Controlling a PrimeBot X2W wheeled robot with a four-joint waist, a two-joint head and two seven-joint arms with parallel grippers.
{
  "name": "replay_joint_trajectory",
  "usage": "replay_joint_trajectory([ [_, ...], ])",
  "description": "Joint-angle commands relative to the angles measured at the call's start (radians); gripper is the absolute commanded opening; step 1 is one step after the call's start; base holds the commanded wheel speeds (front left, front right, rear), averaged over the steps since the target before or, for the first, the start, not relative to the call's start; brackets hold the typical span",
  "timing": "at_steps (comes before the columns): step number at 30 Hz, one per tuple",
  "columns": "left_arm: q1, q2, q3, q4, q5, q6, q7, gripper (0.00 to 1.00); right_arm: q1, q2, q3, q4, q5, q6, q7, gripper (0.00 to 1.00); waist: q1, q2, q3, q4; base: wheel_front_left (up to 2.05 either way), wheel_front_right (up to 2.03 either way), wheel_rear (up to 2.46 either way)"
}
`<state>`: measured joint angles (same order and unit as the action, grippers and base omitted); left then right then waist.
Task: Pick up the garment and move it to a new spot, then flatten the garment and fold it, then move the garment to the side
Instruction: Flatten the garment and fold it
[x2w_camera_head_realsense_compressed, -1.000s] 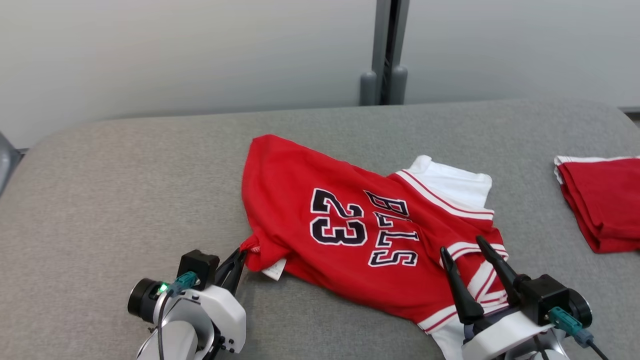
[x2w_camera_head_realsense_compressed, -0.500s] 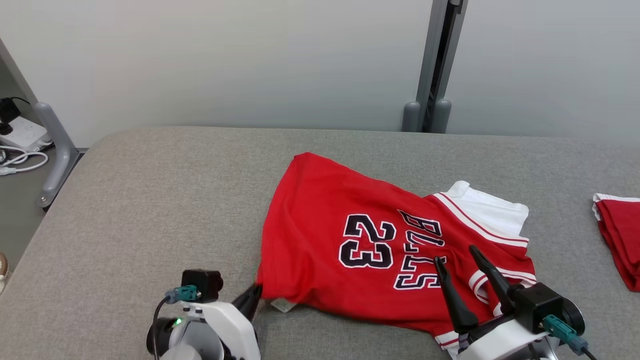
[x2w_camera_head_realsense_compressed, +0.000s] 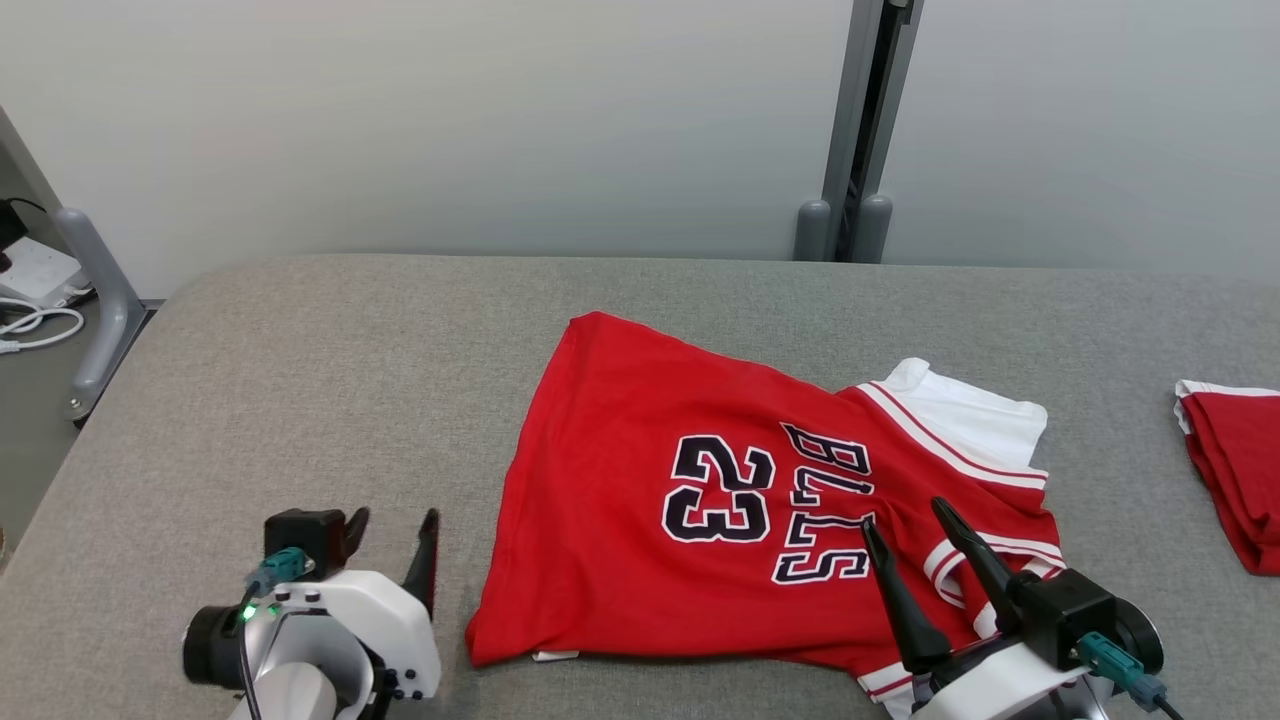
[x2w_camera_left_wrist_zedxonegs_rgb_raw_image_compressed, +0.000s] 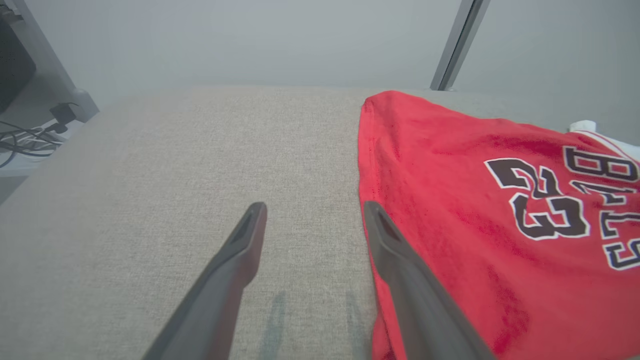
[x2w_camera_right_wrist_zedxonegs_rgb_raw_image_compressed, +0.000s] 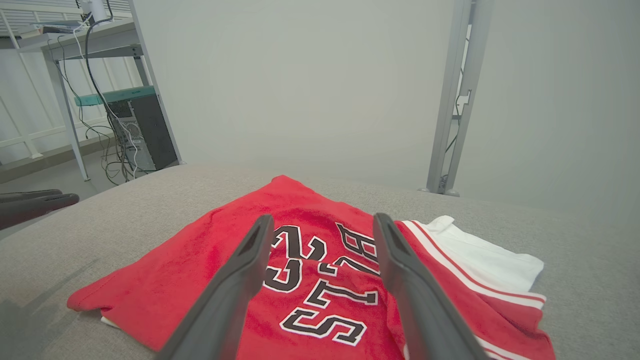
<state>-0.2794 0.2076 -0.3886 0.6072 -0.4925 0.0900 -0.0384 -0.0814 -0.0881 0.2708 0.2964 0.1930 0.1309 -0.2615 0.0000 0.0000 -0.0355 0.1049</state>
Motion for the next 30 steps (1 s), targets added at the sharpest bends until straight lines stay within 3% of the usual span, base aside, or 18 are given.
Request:
replay_joint_trajectory([
  [1, -0.007, -0.003, -0.003, -0.012, 0.001, -0.011, -0.019, 1.00, -0.004, -0.006, 0.000, 0.001, 0.007, 0.000, -0.005, 1.00, 0.0000, 0.0000, 0.000, -0.001, 0.00, 0.00, 0.00],
  [5, 0.004, -0.017, -0.026, -0.044, 0.006, -0.063, -0.106, 1.00, -0.006, -0.009, -0.018, -0.010, 0.002, 0.000, -0.005, 1.00, 0.0000, 0.0000, 0.002, -0.008, 0.00, 0.00, 0.00],
  [11, 0.035, -0.052, -0.045, -0.075, 0.039, -0.086, -0.213, 1.00, 0.012, -0.009, -0.050, -0.018, -0.006, 0.000, -0.005, 1.00, 0.0000, 0.0000, 0.005, -0.030, 0.00, 0.00, 0.00],
  [17, 0.069, -0.091, -0.006, -0.135, 0.078, -0.067, -0.227, 1.00, 0.023, -0.006, -0.105, 0.015, 0.026, 0.000, -0.005, 1.00, 0.0000, 0.0000, 0.006, -0.040, 0.00, 0.00, 0.00],
  [24, 0.096, -0.114, 0.016, -0.161, 0.131, -0.093, -0.227, 1.00, -0.080, -0.068, -0.118, 0.163, 0.042, 0.000, 0.022, 1.00, 0.0000, 0.0000, 0.017, -0.029, 0.00, 0.00, 0.00],
  [30, 0.067, -0.127, 0.013, -0.139, 0.172, -0.126, -0.227, 1.00, -0.233, -0.127, -0.150, 0.399, 0.074, 0.000, 0.044, 1.00, 0.0000, 0.0000, 0.065, 0.024, 0.00, 0.00, 0.00],
])
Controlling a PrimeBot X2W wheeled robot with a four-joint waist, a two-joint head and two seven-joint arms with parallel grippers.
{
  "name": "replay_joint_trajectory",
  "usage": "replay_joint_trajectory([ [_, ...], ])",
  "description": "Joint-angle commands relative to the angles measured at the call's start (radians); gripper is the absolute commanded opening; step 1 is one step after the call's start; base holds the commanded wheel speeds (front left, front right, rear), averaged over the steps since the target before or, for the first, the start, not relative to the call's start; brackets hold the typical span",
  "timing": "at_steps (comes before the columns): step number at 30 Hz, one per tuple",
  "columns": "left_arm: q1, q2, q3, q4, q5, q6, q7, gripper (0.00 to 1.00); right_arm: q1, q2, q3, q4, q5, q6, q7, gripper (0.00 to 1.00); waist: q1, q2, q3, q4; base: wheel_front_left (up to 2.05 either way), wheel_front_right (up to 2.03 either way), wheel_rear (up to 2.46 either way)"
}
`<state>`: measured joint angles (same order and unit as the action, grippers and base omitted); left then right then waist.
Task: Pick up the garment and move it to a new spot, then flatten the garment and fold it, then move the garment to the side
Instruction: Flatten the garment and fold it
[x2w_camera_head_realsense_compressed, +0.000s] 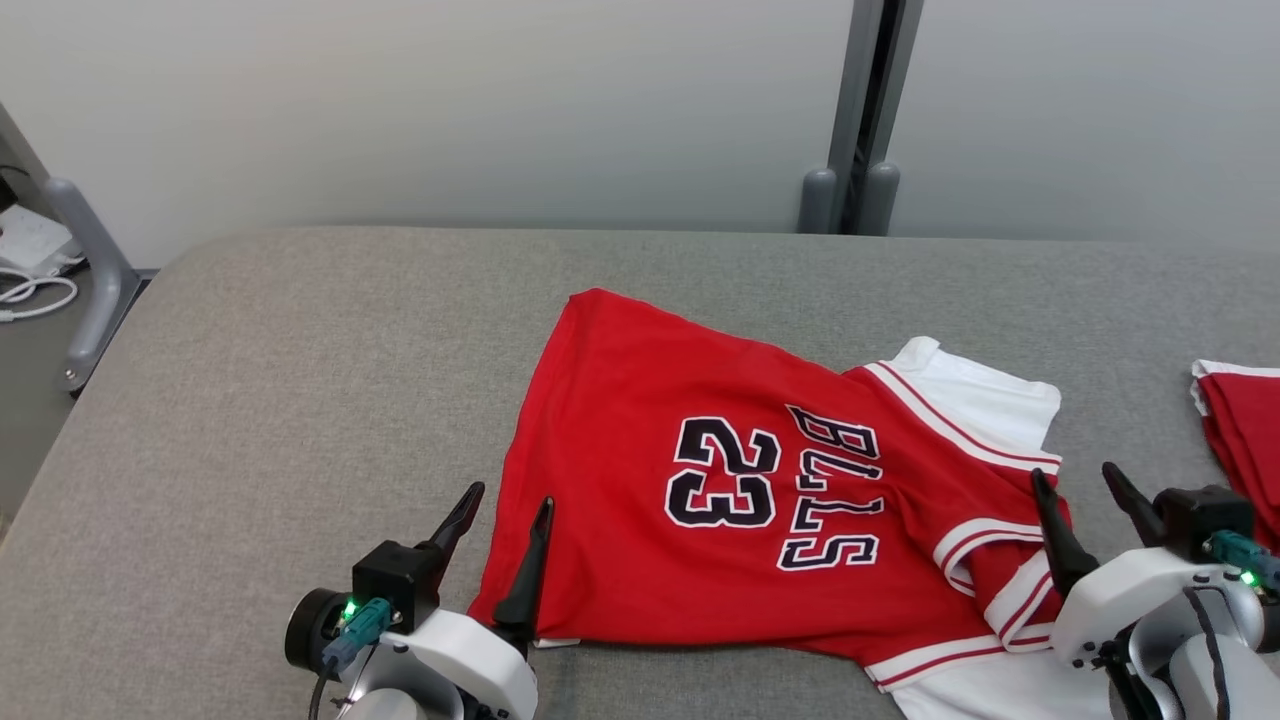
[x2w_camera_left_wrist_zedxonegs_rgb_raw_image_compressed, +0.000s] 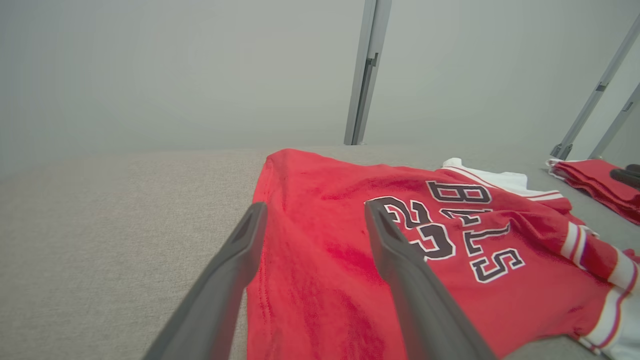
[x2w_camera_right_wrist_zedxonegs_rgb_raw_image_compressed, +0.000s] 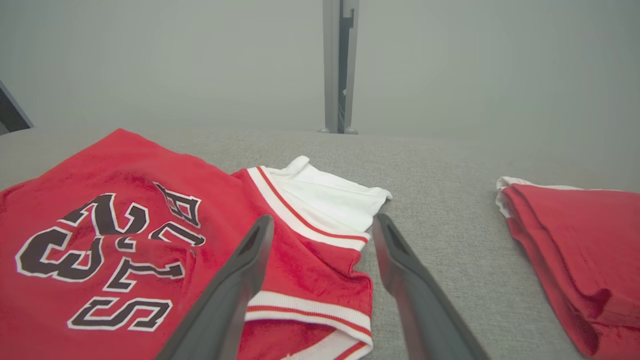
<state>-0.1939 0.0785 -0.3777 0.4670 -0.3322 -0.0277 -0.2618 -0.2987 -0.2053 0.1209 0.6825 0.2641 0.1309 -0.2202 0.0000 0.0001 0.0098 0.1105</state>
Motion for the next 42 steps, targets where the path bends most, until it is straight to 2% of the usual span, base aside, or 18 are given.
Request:
replay_joint_trajectory([
  [1, -0.025, 0.001, 0.004, 0.000, 0.013, -0.008, -0.004, 1.00, -0.039, -0.019, 0.007, 0.045, 0.001, 0.000, 0.002, 1.00, 0.0000, -0.0001, 0.030, 0.027, 0.00, 0.00, 0.00],
  [13, -0.058, -0.014, 0.024, -0.002, 0.033, -0.033, -0.004, 1.00, -0.212, -0.067, 0.014, 0.331, 0.070, 0.000, -0.011, 1.00, 0.0000, -0.0001, 0.111, 0.091, 0.00, 0.00, 0.00],
  [17, -0.064, -0.020, 0.033, 0.006, 0.035, -0.037, -0.004, 1.00, -0.244, -0.054, 0.020, 0.394, 0.102, 0.000, -0.003, 1.00, 0.0000, -0.0001, 0.119, 0.096, 0.00, 0.00, 0.00],
  [18, -0.065, -0.021, 0.034, 0.008, 0.036, -0.038, -0.004, 1.00, -0.249, -0.046, 0.023, 0.404, 0.122, 0.000, 0.004, 0.80, 0.0000, -0.0001, 0.122, 0.097, 0.00, 0.00, 0.00],
  [19, -0.065, -0.021, 0.035, 0.010, 0.035, -0.040, -0.004, 1.00, -0.254, -0.046, 0.027, 0.409, 0.135, 0.000, 0.008, 0.34, 0.0000, -0.0001, 0.124, 0.098, 0.00, 0.00, 0.00],
  [20, -0.066, -0.021, 0.036, 0.012, 0.034, -0.042, -0.004, 1.00, -0.261, -0.048, 0.040, 0.409, 0.139, 0.000, 0.008, 0.00, 0.0000, -0.0001, 0.127, 0.099, 0.00, 0.00, 0.00],
  [28, -0.086, -0.025, 0.042, 0.004, 0.037, -0.048, -0.004, 1.00, -0.336, -0.106, 0.122, 0.374, 0.175, 0.000, -0.023, 0.00, 0.0000, -0.0001, 0.161, 0.107, 0.00, 0.00, 0.00],
  [35, -0.106, -0.025, 0.032, -0.001, 0.032, -0.055, -0.004, 1.00, -0.502, -0.202, 0.199, 0.373, 0.148, 0.000, -0.024, 0.00, 0.0000, -0.0001, 0.197, 0.128, 0.00, 0.00, 0.00],
  [42, -0.126, -0.025, -0.005, -0.016, -0.002, -0.046, -0.004, 1.00, -0.679, -0.298, 0.259, 0.419, 0.103, 0.000, -0.020, 0.00, 0.0000, -0.0001, 0.244, 0.179, 0.00, 0.00, 0.00],
])
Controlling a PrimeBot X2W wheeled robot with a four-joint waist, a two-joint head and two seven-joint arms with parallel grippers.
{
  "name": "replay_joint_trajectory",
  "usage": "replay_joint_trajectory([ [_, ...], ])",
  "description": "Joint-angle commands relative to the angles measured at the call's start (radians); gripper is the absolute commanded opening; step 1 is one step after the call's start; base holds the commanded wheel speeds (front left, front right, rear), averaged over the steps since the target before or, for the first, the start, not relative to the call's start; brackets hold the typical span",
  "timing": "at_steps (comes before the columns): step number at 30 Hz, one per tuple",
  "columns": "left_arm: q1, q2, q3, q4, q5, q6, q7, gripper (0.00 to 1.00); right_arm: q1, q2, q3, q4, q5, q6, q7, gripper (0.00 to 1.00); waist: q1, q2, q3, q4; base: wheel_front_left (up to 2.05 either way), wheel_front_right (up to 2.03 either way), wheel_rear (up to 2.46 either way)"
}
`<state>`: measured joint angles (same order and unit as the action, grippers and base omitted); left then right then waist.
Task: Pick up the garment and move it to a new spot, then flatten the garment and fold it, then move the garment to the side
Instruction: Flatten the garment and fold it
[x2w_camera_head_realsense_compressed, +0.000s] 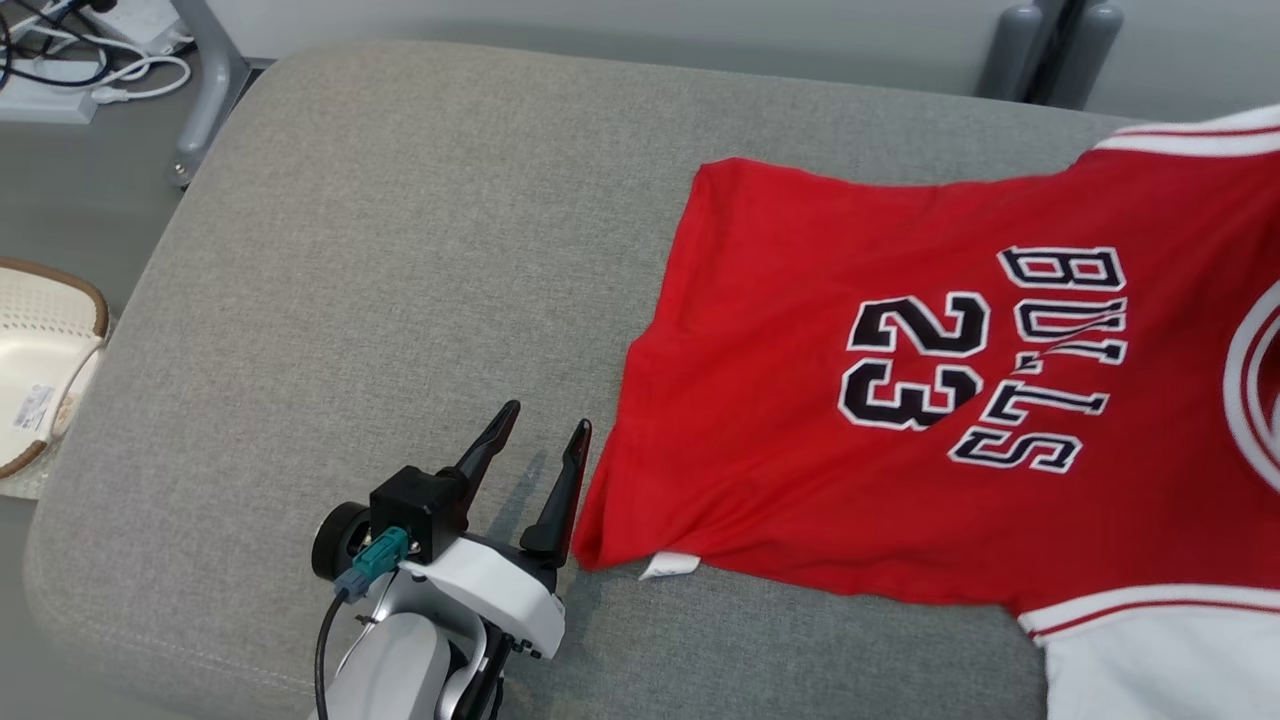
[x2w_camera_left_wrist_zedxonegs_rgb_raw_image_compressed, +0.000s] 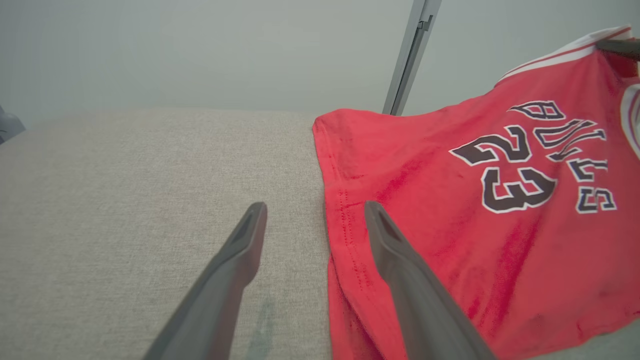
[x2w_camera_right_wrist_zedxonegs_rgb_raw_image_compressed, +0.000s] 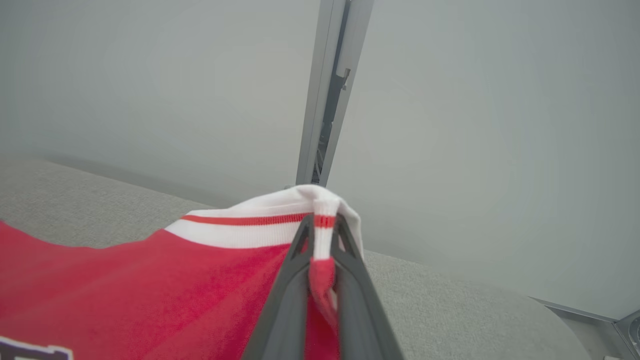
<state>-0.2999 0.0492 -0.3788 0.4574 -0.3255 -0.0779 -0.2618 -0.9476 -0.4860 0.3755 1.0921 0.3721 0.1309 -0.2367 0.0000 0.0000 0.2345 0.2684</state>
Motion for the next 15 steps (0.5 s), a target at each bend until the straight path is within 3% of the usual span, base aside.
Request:
replay_joint_trajectory([
  [1, -0.021, 0.004, -0.009, -0.009, -0.012, 0.006, -0.004, 1.00, -0.052, -0.027, 0.006, 0.019, -0.009, 0.000, -0.005, 0.00, 0.0000, 0.0000, 0.027, 0.029, 0.00, 0.00, 0.00],
  [8, -0.035, 0.004, -0.031, -0.021, -0.036, 0.017, -0.003, 1.00, -0.146, -0.042, 0.028, 0.096, -0.034, 0.000, 0.020, 0.00, 0.0000, 0.0000, 0.063, 0.066, 0.00, 0.00, 0.00],
  [9, -0.036, 0.004, -0.034, -0.021, -0.039, 0.020, -0.003, 1.00, -0.153, -0.041, 0.033, 0.111, -0.041, 0.000, 0.025, 0.28, 0.0000, 0.0000, 0.066, 0.069, 0.00, 0.00, 0.00],
  [10, -0.036, 0.004, -0.036, -0.022, -0.043, 0.020, -0.003, 1.00, -0.154, -0.036, 0.035, 0.129, -0.039, 0.000, 0.045, 1.00, 0.0000, 0.0000, 0.068, 0.071, 0.00, 0.00, 0.00],
  [15, -0.040, 0.004, -0.042, -0.018, -0.051, 0.029, -0.003, 1.00, -0.128, -0.008, 0.051, 0.163, -0.031, 0.000, 0.062, 1.00, 0.0000, 0.0000, 0.060, 0.063, 0.00, 0.00, 0.00],
])
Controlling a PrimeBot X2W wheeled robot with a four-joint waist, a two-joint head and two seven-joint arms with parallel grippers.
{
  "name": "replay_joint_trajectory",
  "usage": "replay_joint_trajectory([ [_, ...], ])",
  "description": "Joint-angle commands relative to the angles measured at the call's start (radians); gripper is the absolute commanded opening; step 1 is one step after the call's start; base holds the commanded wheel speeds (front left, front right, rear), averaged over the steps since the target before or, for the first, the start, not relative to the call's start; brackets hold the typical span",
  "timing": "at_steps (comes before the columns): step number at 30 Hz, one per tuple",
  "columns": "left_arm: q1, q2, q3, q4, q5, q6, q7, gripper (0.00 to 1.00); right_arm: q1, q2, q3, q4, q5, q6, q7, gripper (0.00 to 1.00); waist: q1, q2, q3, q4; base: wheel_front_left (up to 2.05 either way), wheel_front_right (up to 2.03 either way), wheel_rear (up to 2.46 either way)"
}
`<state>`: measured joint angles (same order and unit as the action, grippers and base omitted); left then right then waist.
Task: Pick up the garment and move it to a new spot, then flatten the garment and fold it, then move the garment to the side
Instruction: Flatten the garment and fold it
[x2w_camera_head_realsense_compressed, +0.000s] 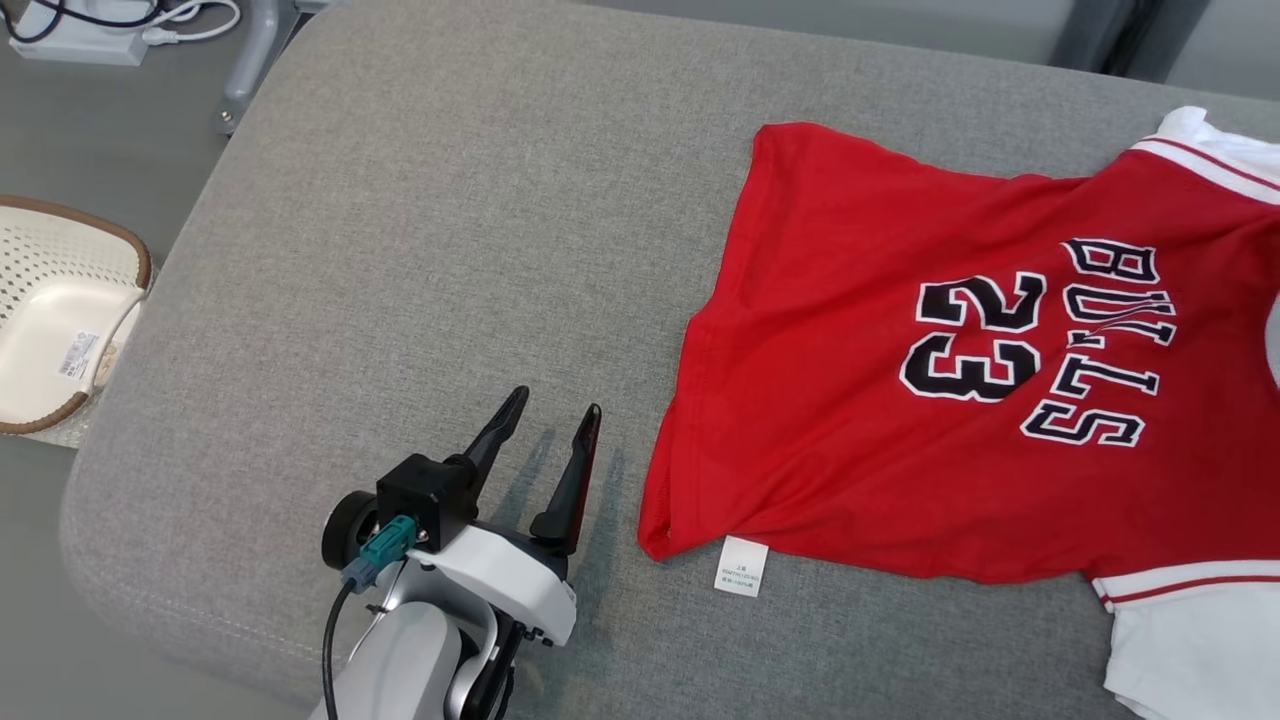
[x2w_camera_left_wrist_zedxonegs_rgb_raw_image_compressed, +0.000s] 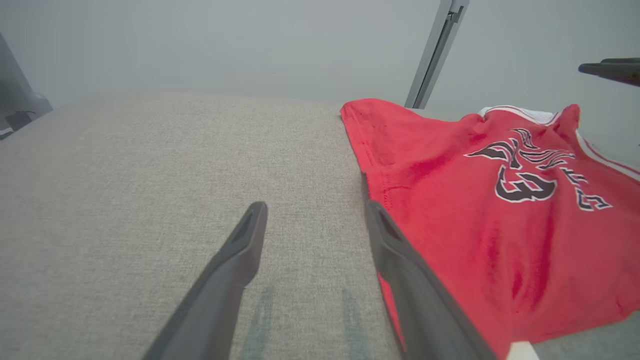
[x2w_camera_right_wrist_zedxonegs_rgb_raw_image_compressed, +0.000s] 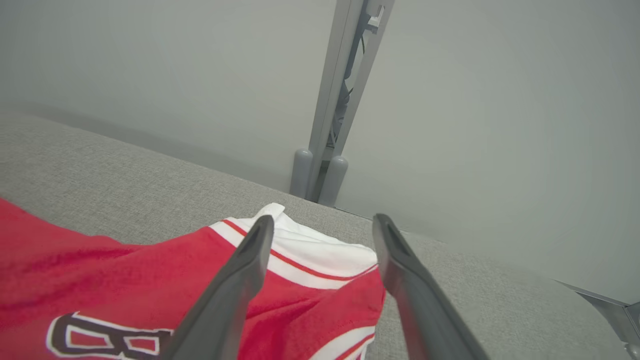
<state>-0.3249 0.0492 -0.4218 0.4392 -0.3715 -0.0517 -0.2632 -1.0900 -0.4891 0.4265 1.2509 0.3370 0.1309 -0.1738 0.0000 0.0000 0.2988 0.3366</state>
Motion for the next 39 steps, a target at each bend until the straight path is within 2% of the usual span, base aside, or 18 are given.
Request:
replay_joint_trajectory([
  [1, -0.015, 0.004, 0.003, 0.001, -0.006, 0.004, -0.001, 1.00, 0.024, 0.002, 0.005, 0.008, 0.005, 0.000, -0.005, 1.00, 0.0000, 0.0000, -0.012, -0.011, 0.00, 0.00, 0.00],
  [7, 0.001, 0.004, 0.016, 0.004, 0.008, 0.007, -0.001, 1.00, 0.075, 0.045, 0.020, -0.006, 0.031, 0.000, -0.058, 1.00, 0.0000, 0.0000, -0.077, -0.066, 0.00, 0.00, 0.00],
  [12, 0.028, 0.004, 0.024, 0.010, 0.009, 0.008, -0.001, 1.00, 0.158, 0.068, -0.001, -0.087, 0.067, 0.000, -0.092, 1.00, 0.0000, 0.0000, -0.153, -0.124, 0.00, 0.00, 0.00],
  [22, 0.108, 0.004, 0.024, 0.056, 0.012, 0.016, -0.001, 1.00, 0.546, 0.144, -0.185, -0.479, 0.047, 0.000, -0.092, 1.00, 0.0000, 0.0000, -0.279, -0.210, 0.00, 0.00, 0.00],
  [25, 0.134, 0.004, 0.015, 0.112, 0.005, 0.014, -0.001, 1.00, 0.668, 0.181, -0.254, -0.566, 0.027, 0.000, -0.092, 1.00, 0.0000, 0.0000, -0.299, -0.222, 0.00, 0.00, 0.00],
  [30, 0.132, 0.006, -0.021, 0.285, 0.004, -0.004, 0.013, 1.00, 0.836, 0.267, -0.359, -0.679, -0.009, 0.000, -0.092, 1.00, 0.0000, 0.0000, -0.314, -0.241, 0.00, 0.00, 0.00],
  [33, 0.124, 0.005, -0.022, 0.329, -0.003, 0.006, 0.014, 1.00, 0.865, 0.289, -0.376, -0.701, -0.011, 0.000, -0.092, 1.00, 0.0000, 0.0000, -0.315, -0.250, 0.00, 0.00, 0.00],
  [39, 0.086, 0.004, -0.066, 0.418, 0.034, -0.002, 0.005, 1.00, 0.907, 0.319, -0.396, -0.739, -0.025, 0.000, -0.092, 1.00, 0.0000, 0.0000, -0.312, -0.279, 0.00, 0.00, 0.00],
])
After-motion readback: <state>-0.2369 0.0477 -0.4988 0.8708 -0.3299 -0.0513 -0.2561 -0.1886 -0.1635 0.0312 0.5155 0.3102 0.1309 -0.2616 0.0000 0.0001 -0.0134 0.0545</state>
